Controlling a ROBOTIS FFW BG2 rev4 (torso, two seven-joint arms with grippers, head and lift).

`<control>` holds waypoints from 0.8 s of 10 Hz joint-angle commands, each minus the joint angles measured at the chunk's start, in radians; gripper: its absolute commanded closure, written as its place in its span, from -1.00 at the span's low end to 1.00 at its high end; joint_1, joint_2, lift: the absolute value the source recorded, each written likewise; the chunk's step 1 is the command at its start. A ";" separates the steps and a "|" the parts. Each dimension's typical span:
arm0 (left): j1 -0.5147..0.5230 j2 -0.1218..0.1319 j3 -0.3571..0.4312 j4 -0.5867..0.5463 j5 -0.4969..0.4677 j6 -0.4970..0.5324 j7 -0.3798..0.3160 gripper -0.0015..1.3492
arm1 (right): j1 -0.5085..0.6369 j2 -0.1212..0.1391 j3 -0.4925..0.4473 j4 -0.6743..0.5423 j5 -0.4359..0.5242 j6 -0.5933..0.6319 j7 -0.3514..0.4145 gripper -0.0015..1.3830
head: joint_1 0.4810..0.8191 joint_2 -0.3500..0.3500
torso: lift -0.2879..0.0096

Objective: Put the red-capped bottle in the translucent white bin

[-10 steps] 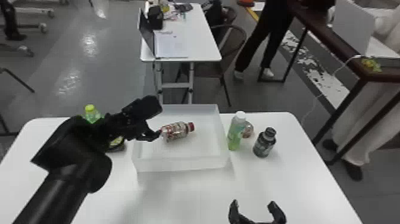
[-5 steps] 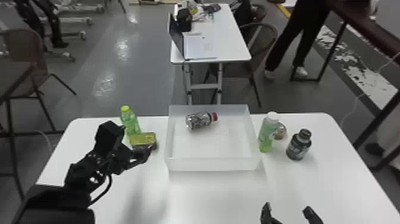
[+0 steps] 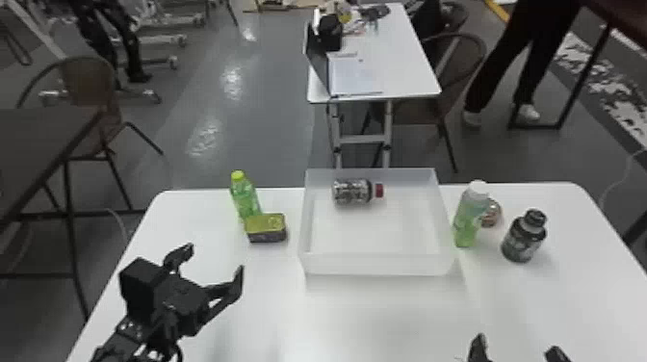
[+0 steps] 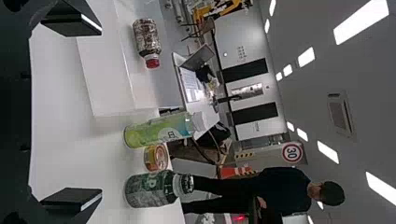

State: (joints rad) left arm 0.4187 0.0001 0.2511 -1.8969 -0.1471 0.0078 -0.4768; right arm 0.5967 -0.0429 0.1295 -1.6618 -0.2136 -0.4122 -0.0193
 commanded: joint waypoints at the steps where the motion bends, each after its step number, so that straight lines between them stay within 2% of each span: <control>1: 0.077 -0.003 -0.003 -0.005 0.061 -0.075 0.038 -0.64 | 0.017 0.000 -0.007 -0.010 -0.001 -0.010 -0.008 -0.88 | 0.27 0.32 | 0.94; 3: 0.147 -0.003 -0.003 -0.004 0.103 -0.155 0.093 -0.71 | 0.032 0.000 -0.011 -0.019 0.000 -0.016 -0.011 -0.88 | 0.27 0.34 | 0.94; 4: 0.175 -0.003 0.007 -0.002 0.126 -0.157 0.093 -0.74 | 0.037 0.000 -0.015 -0.026 0.000 -0.017 -0.013 -0.88 | 0.27 0.34 | 0.94; 5: 0.207 -0.003 -0.004 -0.002 0.155 -0.160 0.125 -0.80 | 0.048 0.000 -0.019 -0.035 0.000 -0.020 -0.018 -0.88 | 0.27 0.35 | 0.94; 6: 0.216 -0.003 -0.019 -0.002 0.164 -0.164 0.150 -0.79 | 0.058 0.000 -0.022 -0.041 0.000 -0.030 -0.030 -0.88 | 0.27 0.38 | 0.94; 8: 0.218 -0.003 -0.021 -0.002 0.165 -0.164 0.153 -0.81 | 0.064 0.000 -0.024 -0.044 0.000 -0.030 -0.033 -0.87 | 0.27 0.35 | 0.94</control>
State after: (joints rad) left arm 0.6346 0.0000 0.2314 -1.8991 0.0181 -0.1563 -0.3228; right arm 0.6597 -0.0427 0.1061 -1.7052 -0.2133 -0.4415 -0.0522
